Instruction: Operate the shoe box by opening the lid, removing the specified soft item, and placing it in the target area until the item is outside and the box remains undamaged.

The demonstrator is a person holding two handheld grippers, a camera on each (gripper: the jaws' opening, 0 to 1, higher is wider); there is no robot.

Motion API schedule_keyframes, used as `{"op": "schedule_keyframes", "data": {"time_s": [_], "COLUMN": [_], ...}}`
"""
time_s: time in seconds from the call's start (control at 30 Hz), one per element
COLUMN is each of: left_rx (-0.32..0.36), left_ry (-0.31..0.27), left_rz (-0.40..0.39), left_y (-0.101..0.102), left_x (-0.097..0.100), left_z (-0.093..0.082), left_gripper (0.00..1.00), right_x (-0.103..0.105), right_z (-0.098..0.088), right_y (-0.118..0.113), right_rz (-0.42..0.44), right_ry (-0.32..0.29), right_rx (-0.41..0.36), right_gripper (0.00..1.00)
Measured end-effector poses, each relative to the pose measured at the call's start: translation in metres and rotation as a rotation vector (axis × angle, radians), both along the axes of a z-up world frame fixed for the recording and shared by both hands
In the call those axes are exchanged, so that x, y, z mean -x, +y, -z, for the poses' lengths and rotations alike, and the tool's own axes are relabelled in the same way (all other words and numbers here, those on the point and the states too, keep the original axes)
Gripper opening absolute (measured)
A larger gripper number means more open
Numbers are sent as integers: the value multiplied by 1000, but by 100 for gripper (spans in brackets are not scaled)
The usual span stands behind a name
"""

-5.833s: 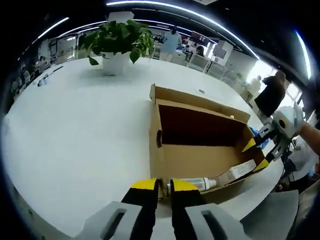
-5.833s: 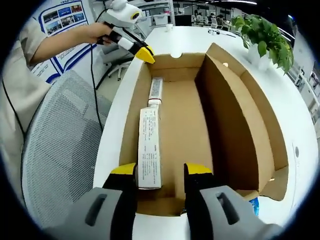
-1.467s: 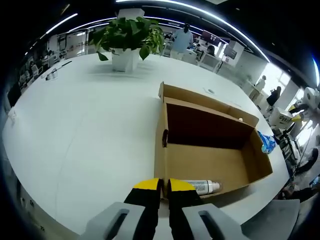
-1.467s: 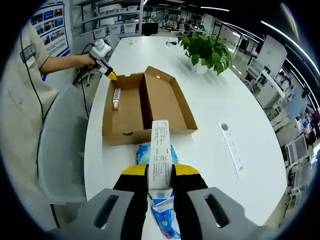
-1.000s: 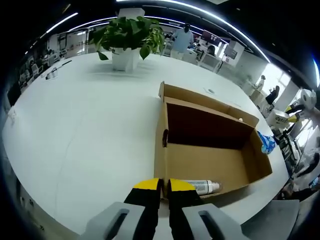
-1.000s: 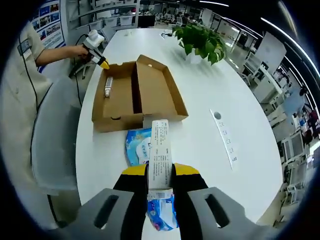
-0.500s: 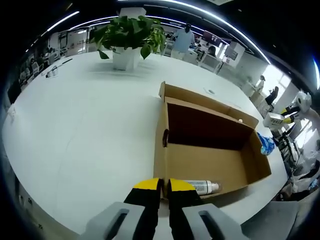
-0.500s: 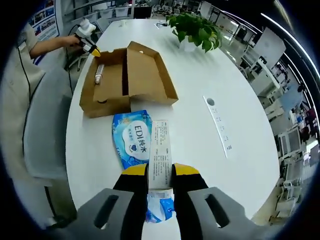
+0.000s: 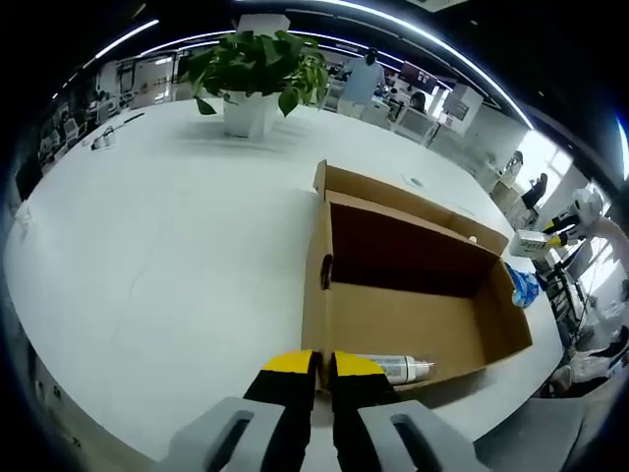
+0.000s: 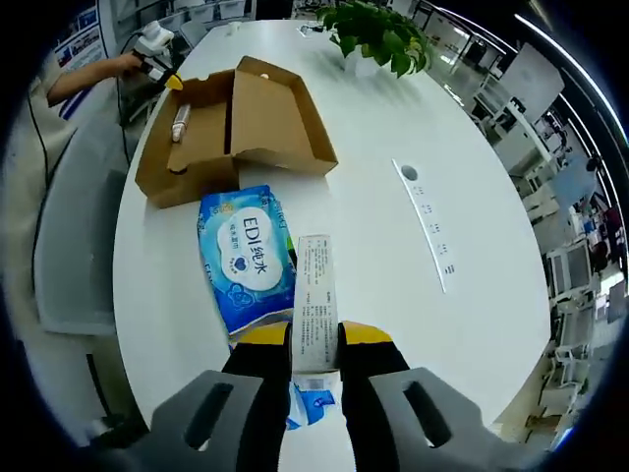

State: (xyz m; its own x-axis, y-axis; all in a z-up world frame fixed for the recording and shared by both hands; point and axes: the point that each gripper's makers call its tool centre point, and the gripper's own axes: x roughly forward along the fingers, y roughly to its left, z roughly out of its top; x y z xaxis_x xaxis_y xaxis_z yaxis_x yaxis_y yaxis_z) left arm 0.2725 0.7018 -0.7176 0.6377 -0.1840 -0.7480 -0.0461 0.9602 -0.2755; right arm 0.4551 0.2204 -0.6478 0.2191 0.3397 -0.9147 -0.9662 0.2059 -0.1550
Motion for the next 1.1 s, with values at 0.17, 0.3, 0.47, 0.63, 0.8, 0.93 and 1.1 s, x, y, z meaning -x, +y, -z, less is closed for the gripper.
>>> {"op": "schedule_keyframes", "data": {"time_s": [0.17, 0.3, 0.47, 0.63, 0.8, 0.93, 1.1], "left_rx": [0, 4, 5, 7, 9, 8, 4], "left_ry": [2, 1, 4, 6, 10, 13, 21], "left_rz": [-5, -10, -11, -12, -13, -13, -13], "left_y": [0, 0, 0, 0, 0, 0, 0], "left_x": [0, 0, 0, 0, -1, -1, -1], "left_z": [0, 1, 1, 1, 2, 2, 3], "left_gripper": [4, 4, 4, 4, 4, 4, 4], "right_x": [-5, -8, -11, -17, -20, -24, -25], "right_z": [13, 25, 37, 46, 54, 57, 67], "right_y": [-8, -15, -21, -28, -33, -34, -46], "right_rz": [-3, -11, -14, -6, -7, -11, -58], "right_ry": [3, 7, 19, 26, 31, 35, 31], "right_rx": [37, 67, 91, 108, 122, 123, 180], "right_gripper": [16, 16, 16, 16, 16, 16, 16]}}
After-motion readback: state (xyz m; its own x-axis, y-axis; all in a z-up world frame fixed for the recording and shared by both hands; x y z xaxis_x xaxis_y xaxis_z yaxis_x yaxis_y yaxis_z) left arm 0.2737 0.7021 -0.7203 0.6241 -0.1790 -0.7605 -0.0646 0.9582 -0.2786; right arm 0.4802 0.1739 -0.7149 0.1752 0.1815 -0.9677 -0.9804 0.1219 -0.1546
